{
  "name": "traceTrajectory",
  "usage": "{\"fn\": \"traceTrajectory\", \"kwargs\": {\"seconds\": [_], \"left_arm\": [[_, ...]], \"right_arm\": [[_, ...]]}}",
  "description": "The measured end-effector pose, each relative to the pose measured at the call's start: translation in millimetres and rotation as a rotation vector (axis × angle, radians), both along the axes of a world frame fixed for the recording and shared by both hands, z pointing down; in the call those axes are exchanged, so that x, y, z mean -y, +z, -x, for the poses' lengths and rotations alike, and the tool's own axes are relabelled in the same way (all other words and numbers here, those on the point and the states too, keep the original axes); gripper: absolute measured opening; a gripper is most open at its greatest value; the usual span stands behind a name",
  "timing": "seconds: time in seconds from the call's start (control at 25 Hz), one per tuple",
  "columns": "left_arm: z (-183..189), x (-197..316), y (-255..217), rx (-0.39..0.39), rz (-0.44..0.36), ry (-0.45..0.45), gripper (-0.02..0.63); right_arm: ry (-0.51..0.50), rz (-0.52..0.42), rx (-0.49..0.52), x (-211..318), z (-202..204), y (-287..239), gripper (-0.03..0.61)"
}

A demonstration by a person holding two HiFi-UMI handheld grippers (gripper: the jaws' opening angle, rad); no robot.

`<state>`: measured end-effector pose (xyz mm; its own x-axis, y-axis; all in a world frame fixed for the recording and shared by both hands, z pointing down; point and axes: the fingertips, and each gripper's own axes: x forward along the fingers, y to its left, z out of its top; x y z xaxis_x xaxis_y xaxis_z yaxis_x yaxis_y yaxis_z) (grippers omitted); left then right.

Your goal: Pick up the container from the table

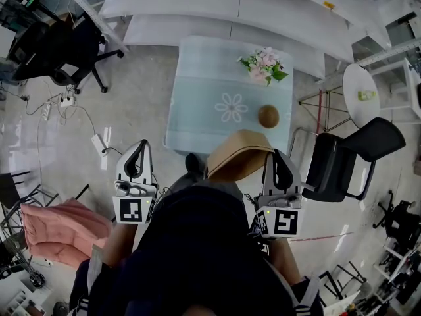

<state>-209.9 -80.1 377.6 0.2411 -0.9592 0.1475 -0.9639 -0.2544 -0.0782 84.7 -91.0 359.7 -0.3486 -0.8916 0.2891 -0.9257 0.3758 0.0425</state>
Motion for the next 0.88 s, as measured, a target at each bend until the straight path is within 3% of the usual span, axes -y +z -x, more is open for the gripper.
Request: {"fn": "traceTrajectory", "kwargs": {"seconds": [0.88], "left_arm": [[-4.4, -3.2, -5.1, 0.004, -0.022, -0.011, 0.003]], "right_arm": [[0.032, -0.07, -0.067, -3.6, -16.5, -12.9, 0.012]]}}
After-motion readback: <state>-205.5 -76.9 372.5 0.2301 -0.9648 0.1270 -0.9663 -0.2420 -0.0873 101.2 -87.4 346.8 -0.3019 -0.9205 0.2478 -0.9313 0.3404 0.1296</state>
